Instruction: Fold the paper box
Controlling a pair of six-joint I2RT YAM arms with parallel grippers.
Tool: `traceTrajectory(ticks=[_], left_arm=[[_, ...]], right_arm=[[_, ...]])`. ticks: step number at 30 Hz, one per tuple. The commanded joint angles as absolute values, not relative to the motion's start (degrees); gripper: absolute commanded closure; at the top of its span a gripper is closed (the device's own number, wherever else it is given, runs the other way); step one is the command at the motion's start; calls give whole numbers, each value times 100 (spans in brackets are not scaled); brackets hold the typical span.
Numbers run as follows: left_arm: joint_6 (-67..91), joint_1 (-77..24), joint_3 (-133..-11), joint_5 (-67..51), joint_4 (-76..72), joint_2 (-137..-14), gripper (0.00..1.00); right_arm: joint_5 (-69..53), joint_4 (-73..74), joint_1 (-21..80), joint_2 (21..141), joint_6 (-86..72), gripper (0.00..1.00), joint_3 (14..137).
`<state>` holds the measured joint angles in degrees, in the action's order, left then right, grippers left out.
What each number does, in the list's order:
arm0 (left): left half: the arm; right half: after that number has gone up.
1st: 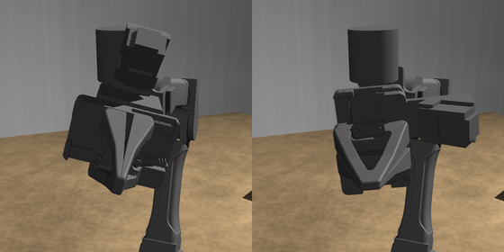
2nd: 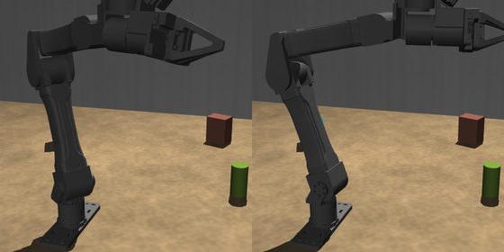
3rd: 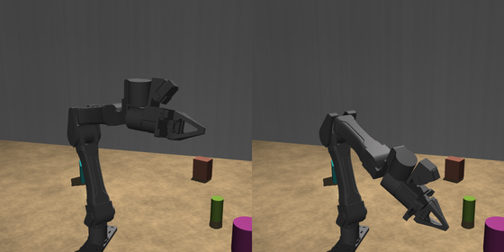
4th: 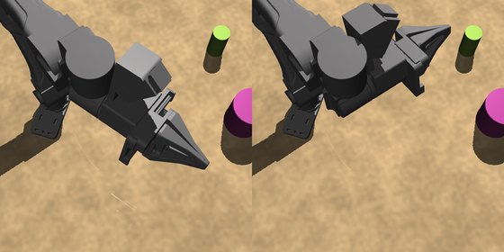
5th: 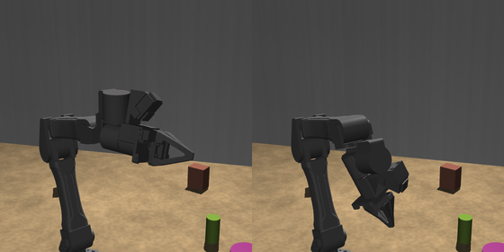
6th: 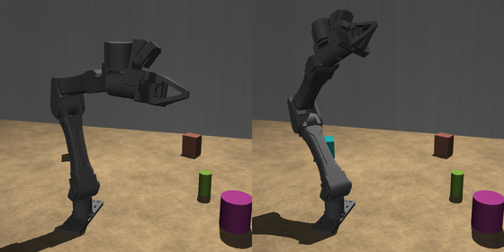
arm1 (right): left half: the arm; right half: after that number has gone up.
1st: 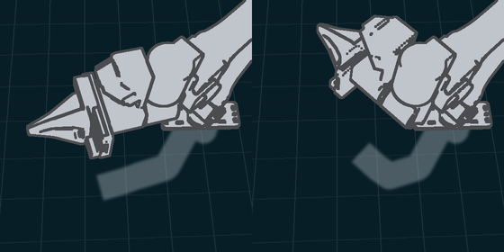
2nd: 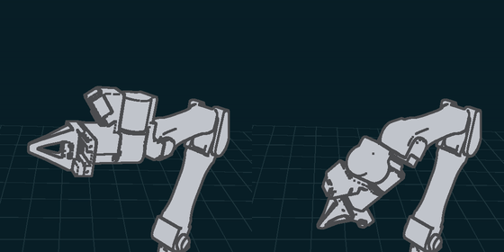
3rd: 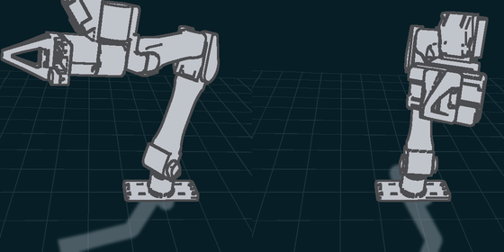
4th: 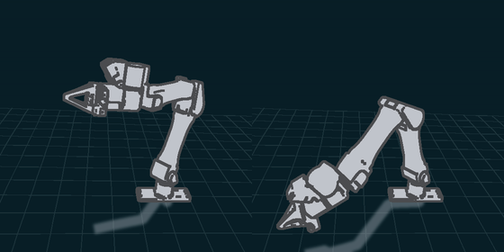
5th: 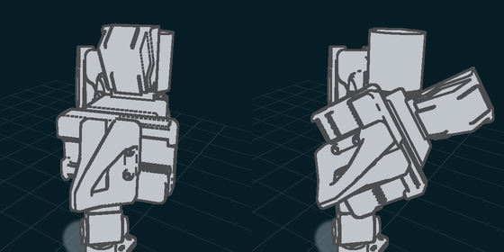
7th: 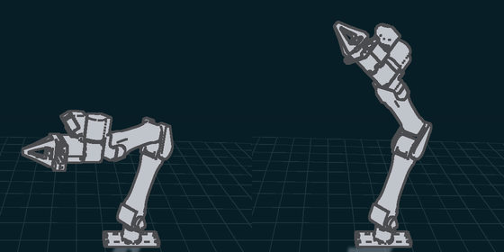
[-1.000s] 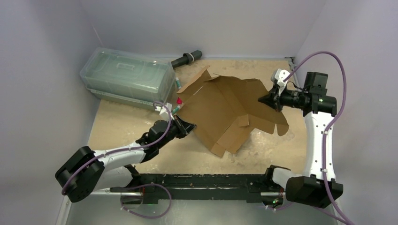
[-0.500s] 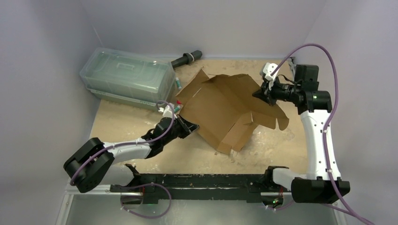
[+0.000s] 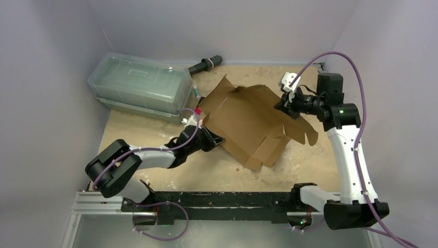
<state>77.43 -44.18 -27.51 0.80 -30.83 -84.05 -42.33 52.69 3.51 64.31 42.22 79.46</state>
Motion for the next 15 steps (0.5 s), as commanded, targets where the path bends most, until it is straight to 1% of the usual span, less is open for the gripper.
traceTrajectory(ticks=[1, 2, 3, 6, 8, 10, 13, 15], left_arm=[[7335, -4204, -2960, -599, -3401, -8631, 72], [6872, -4097, -2992, -880, -3424, -8692, 64], [6653, -3990, -3002, -1168, -3417, -8743, 61], [6372, -3681, -2707, -1969, -3989, -8762, 55], [6355, -3525, -2500, -2305, -4303, -8633, 53], [6295, -3401, -2401, -2507, -4317, -8395, 51], [6000, -3279, -2423, -2607, -3709, -7826, 46], [5645, -3212, -2609, -2587, -2728, -7361, 44]], right_arm=[[-4181, 5065, 404, 6371, 4097, 100, 7751], [-4154, 5021, 409, 6379, 4051, 100, 7684], [-4125, 4993, 405, 6393, 4030, 100, 7621], [-4056, 4905, 404, 6439, 3992, 100, 7490], [-4037, 4852, 405, 6463, 3971, 100, 7434], [-3984, 4792, 409, 6500, 3956, 100, 7422], [-3836, 4715, 409, 6574, 3929, 100, 7433], [-3779, 4679, 404, 6628, 3924, 100, 7472]])
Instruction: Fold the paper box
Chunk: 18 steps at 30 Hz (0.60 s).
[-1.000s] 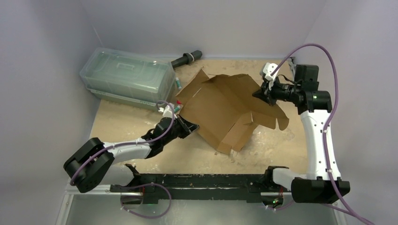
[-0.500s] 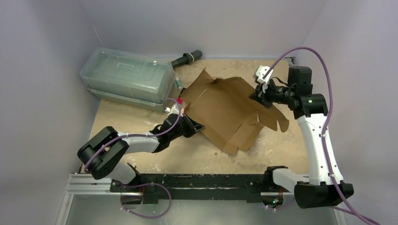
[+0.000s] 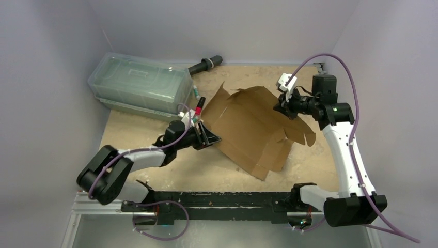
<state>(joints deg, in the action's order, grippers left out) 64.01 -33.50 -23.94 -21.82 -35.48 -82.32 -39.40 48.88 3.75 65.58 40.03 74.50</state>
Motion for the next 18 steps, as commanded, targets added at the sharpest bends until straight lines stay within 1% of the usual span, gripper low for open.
traceTrajectory(ticks=[1, 5, 7, 9, 11, 12, 13, 15, 18], left_arm=[[5435, -3184, -2708, -2525, -2284, -7102, 43], [4613, -3132, -3144, -1938, -338, -6133, 40], [4296, -3121, -3329, -1466, 531, -5732, 41], [4179, -3115, -3436, -951, 1106, -5380, 50], [4152, -3111, -3490, -569, 1485, -5050, 55], [4143, -3111, -3513, -450, 1629, -4956, 59], [4140, -3112, -3515, -379, 1725, -4867, 64], [4170, -3112, -3476, -309, 1826, -4781, 70], [4210, -3114, -3290, -300, 1806, -4801, 86]], right_arm=[[-3809, 4643, 409, 6647, 3922, 100, 7490], [-3784, 4527, 398, 6718, 3886, 100, 7557], [-3771, 4487, 398, 6744, 3872, 100, 7559], [-3748, 4463, 398, 6779, 3867, 100, 7566], [-3719, 4440, 401, 6822, 3861, 100, 7567], [-3710, 4436, 396, 6840, 3859, 100, 7574], [-3717, 4438, 396, 6860, 3858, 100, 7576], [-3640, 4471, 402, 6886, 3867, 100, 7555], [-3611, 4465, 409, 6890, 3885, 100, 7503]])
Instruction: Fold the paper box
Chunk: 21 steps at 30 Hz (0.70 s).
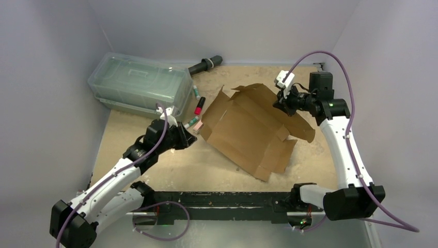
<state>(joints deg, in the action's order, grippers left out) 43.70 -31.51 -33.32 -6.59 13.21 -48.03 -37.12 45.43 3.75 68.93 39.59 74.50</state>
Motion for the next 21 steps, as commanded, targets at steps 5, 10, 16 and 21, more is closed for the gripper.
traceTrajectory(ticks=[5, 10, 16, 21], left_arm=[[4152, -3111, -3015, -225, 1487, -4881, 98], [4512, -3120, -2480, -1243, -17, -5583, 100], [4976, -3327, -2354, -1659, -1380, -6391, 100], [4801, -3340, -2564, -1592, -1131, -6367, 100]], right_arm=[[-3608, 4463, 400, 6882, 3868, 100, 7430], [-3725, 4494, 400, 6882, 3867, 100, 7427], [-3833, 4535, 404, 6860, 3876, 100, 7370], [-3924, 4566, 397, 6814, 3894, 100, 7337]])
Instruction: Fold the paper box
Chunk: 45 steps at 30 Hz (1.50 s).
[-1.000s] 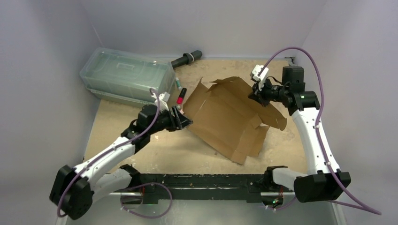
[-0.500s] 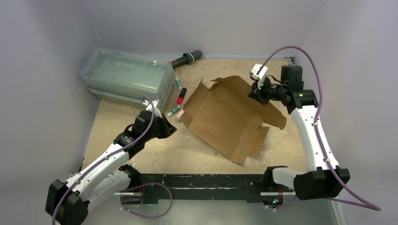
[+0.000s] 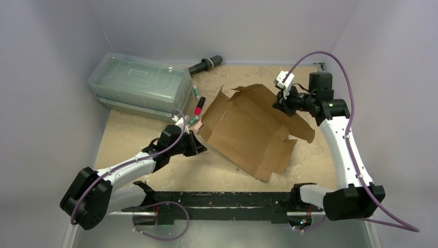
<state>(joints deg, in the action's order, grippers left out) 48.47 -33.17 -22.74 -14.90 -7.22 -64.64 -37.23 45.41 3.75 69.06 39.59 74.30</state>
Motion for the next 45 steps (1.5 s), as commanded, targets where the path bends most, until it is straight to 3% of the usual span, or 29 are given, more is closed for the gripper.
traceTrajectory(ticks=[1, 9, 18, 23, 29, 34, 40, 45], left_arm=[[4742, -3332, -2590, -1511, -983, -6292, 100], [4293, -3299, -2553, -1004, -384, -5482, 99], [4290, -3285, -2299, -1019, -332, -4720, 78], [4035, -3287, -2567, -639, 272, -4274, 61], [4027, -3285, -2917, -701, 712, -4135, 55], [3889, -3287, -3265, -340, 1133, -3950, 42], [3057, -3286, -4170, 223, 1741, -4313, 38], [2428, -3287, -4898, -158, 1703, -5136, 37]], right_arm=[[-3931, 4543, 397, 6779, 3881, 100, 7300], [-4308, 4381, 400, 6578, 3832, 100, 7083], [-4367, 4393, 400, 6466, 3888, 100, 7000], [-4404, 4403, 387, 6388, 3911, 100, 6939], [-4441, 4417, 374, 6350, 3946, 100, 6908], [-4455, 4447, 354, 6372, 3989, 100, 6913], [-4518, 4488, 281, 6373, 4016, 100, 6926], [-4586, 4522, 255, 6416, 4025, 100, 6934]])
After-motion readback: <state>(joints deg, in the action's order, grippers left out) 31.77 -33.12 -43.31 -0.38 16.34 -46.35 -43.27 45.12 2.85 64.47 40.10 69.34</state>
